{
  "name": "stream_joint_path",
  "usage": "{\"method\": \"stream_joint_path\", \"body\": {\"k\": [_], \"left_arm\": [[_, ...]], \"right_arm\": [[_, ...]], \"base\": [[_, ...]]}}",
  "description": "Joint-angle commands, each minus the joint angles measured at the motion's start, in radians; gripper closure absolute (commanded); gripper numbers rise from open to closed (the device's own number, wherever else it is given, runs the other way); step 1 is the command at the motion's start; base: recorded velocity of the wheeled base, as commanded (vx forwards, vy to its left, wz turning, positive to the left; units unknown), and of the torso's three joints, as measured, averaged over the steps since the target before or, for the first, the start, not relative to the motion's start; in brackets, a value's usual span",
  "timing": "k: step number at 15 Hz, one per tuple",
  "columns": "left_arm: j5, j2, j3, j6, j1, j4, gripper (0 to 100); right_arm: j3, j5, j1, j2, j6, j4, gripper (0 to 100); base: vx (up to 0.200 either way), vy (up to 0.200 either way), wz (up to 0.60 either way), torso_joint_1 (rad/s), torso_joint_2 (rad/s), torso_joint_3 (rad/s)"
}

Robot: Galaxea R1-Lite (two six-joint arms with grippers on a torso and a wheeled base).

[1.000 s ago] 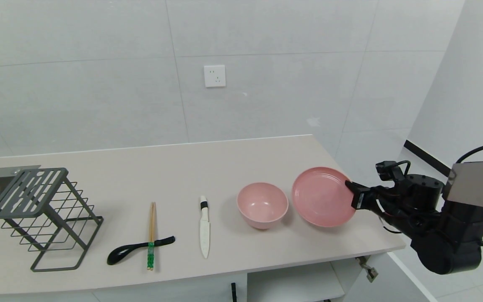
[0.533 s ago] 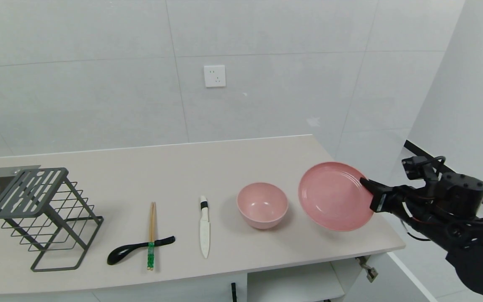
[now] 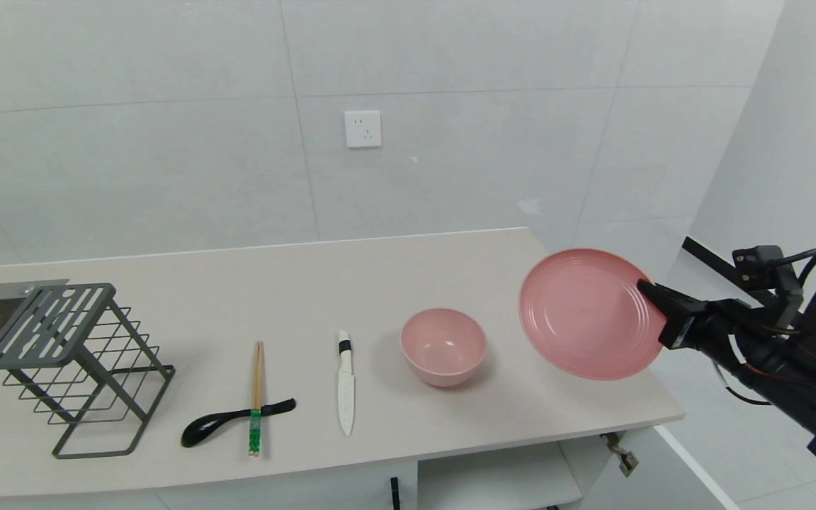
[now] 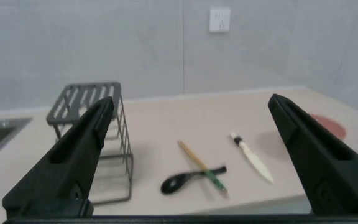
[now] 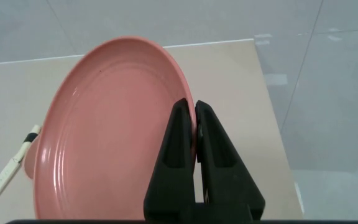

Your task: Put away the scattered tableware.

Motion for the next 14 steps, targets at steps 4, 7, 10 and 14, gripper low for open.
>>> {"method": "stream_joint_path", "body": {"k": [4, 7, 10, 14], "left_arm": [[-0.133, 0.08, -0.216, -0.018, 0.003, 0.21, 0], [-0.178, 0.204, -0.272, -0.051, -0.003, 0.251, 0], [-0.222, 0.337, -0.286, -0.1, -0.017, 0.24, 0], [-0.242, 0.511, -0.343, -0.133, -0.035, 0.185, 0]], "right_arm": [[0.028, 0.002, 0.006, -0.114, -0.009, -0.002, 100], [0.036, 0.007, 0.019, -0.179, -0.024, -0.002, 100], [0.04, 0.051, 0.016, -0.265, -0.052, -0.002, 100], [0.037, 0.062, 0.019, -0.337, -0.053, -0.002, 100]], "base": [[0.0, 0.0, 0.0, 0.0, 0.0, 0.0], [0.0, 0.0, 0.0, 0.0, 0.0, 0.0], [0.0, 0.0, 0.0, 0.0, 0.0, 0.0], [0.0, 0.0, 0.0, 0.0, 0.0, 0.0]]}}
